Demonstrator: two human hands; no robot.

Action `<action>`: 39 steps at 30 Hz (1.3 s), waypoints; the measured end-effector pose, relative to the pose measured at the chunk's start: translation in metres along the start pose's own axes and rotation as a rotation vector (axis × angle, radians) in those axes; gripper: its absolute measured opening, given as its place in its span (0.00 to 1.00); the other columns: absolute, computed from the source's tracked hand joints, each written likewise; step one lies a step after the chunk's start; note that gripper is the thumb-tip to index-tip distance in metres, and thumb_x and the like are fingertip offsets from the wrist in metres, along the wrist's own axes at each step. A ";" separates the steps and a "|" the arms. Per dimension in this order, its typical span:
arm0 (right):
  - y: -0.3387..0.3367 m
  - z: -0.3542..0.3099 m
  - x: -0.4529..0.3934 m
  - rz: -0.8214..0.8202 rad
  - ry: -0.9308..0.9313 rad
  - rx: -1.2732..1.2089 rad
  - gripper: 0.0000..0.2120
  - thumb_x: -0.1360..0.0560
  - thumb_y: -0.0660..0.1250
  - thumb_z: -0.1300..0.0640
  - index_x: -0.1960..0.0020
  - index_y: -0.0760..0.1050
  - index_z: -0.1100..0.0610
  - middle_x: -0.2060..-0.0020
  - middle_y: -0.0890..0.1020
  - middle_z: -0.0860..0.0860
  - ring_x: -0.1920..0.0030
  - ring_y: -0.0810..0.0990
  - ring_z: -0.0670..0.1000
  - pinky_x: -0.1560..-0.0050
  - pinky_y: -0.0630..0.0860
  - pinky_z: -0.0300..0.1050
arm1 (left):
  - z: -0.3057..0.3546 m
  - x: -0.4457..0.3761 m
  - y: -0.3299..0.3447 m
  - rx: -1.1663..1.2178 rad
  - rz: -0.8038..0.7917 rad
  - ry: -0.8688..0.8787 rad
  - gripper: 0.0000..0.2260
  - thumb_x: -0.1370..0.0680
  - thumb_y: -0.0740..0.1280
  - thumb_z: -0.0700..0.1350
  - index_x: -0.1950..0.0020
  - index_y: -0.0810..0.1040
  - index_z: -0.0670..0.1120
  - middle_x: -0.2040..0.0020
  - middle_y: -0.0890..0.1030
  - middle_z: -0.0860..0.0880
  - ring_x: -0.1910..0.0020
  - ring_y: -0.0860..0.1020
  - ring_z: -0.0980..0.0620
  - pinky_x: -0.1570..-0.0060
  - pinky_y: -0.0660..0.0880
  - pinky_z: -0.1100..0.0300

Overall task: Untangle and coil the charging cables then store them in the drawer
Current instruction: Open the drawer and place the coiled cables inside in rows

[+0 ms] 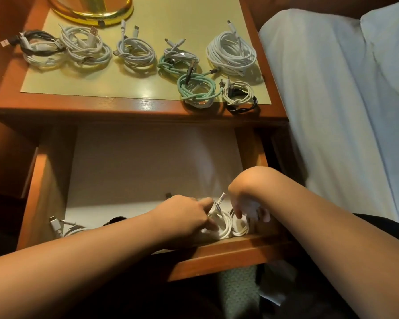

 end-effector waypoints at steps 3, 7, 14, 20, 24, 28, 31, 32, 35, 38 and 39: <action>0.009 0.000 0.001 -0.238 0.034 0.187 0.22 0.18 0.69 0.60 0.25 0.73 0.53 0.47 0.85 0.54 0.61 0.81 0.51 0.65 0.80 0.42 | 0.002 -0.002 0.003 -0.007 -0.053 0.001 0.16 0.16 0.56 0.54 0.31 0.77 0.59 0.39 0.70 0.47 0.45 0.76 0.43 0.61 0.64 0.53; 0.009 -0.002 -0.007 -0.235 0.045 0.346 0.17 0.18 0.68 0.61 0.30 0.78 0.60 0.59 0.84 0.53 0.71 0.82 0.48 0.70 0.80 0.37 | 0.005 -0.005 -0.003 -0.006 0.007 0.008 0.19 0.17 0.52 0.57 0.34 0.77 0.55 0.40 0.72 0.48 0.48 0.78 0.42 0.62 0.68 0.53; -0.023 -0.002 0.015 0.055 -0.076 0.060 0.09 0.22 0.74 0.60 0.43 0.84 0.60 0.58 0.87 0.53 0.69 0.86 0.48 0.61 0.86 0.44 | 0.006 -0.004 -0.007 0.031 -0.035 0.037 0.18 0.16 0.53 0.60 0.27 0.71 0.67 0.43 0.71 0.48 0.51 0.78 0.42 0.61 0.64 0.53; -0.051 -0.005 0.044 0.230 -0.199 -0.140 0.08 0.20 0.72 0.52 0.48 0.83 0.56 0.66 0.87 0.47 0.66 0.87 0.49 0.73 0.76 0.36 | -0.015 -0.004 -0.041 0.097 0.085 -0.032 0.16 0.20 0.63 0.49 0.33 0.78 0.61 0.40 0.74 0.55 0.46 0.79 0.47 0.53 0.72 0.55; -0.080 0.000 0.067 0.475 -0.352 -0.258 0.09 0.20 0.71 0.45 0.51 0.81 0.50 0.64 0.87 0.46 0.69 0.85 0.45 0.63 0.78 0.40 | -0.054 0.012 -0.089 0.100 0.446 -0.060 0.11 0.23 0.64 0.50 0.44 0.83 0.54 0.49 0.79 0.50 0.52 0.78 0.45 0.54 0.78 0.49; -0.111 0.003 0.086 0.916 -0.537 -0.461 0.10 0.21 0.73 0.46 0.57 0.80 0.49 0.67 0.82 0.45 0.67 0.78 0.42 0.63 0.73 0.38 | -0.087 0.040 -0.127 0.165 0.811 -0.165 0.07 0.22 0.66 0.49 0.53 0.82 0.48 0.55 0.80 0.48 0.59 0.77 0.46 0.63 0.75 0.52; -0.122 0.000 0.096 1.237 -0.596 -0.568 0.05 0.21 0.73 0.47 0.50 0.81 0.48 0.67 0.81 0.45 0.67 0.78 0.42 0.64 0.74 0.35 | -0.106 0.057 -0.138 0.205 0.990 -0.277 0.04 0.23 0.71 0.46 0.52 0.82 0.47 0.54 0.80 0.48 0.58 0.78 0.48 0.61 0.78 0.50; -0.123 -0.001 0.097 1.306 -0.572 -0.541 0.07 0.21 0.72 0.48 0.45 0.81 0.48 0.65 0.81 0.44 0.65 0.79 0.43 0.62 0.78 0.38 | -0.110 0.059 -0.139 0.215 1.013 -0.303 0.04 0.24 0.72 0.46 0.52 0.82 0.47 0.54 0.80 0.48 0.59 0.78 0.49 0.62 0.78 0.51; -0.129 -0.005 0.091 1.388 -0.495 -0.422 0.14 0.20 0.71 0.48 0.35 0.80 0.45 0.62 0.82 0.44 0.62 0.79 0.45 0.58 0.80 0.45 | -0.116 0.058 -0.139 0.236 1.019 -0.338 0.04 0.25 0.72 0.46 0.52 0.82 0.47 0.54 0.80 0.49 0.59 0.78 0.50 0.62 0.78 0.53; -0.135 -0.011 0.078 1.347 -0.456 -0.346 0.18 0.21 0.70 0.45 0.31 0.80 0.43 0.56 0.81 0.44 0.57 0.78 0.47 0.56 0.75 0.44 | -0.117 0.055 -0.137 0.252 1.013 -0.348 0.03 0.25 0.72 0.46 0.53 0.82 0.48 0.54 0.80 0.50 0.59 0.78 0.50 0.61 0.78 0.51; -0.136 -0.013 0.074 1.338 -0.434 -0.315 0.18 0.21 0.70 0.45 0.32 0.80 0.44 0.54 0.81 0.45 0.54 0.79 0.50 0.56 0.74 0.44 | -0.117 0.055 -0.137 0.259 1.017 -0.348 0.03 0.25 0.73 0.46 0.53 0.82 0.48 0.54 0.80 0.50 0.59 0.78 0.50 0.61 0.78 0.51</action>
Point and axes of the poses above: each hand's wrist, its own x-axis away from the middle knuckle, its own y-axis out of the palm, z = x × y, the point moved 5 cm from there along -x, towards the middle knuckle
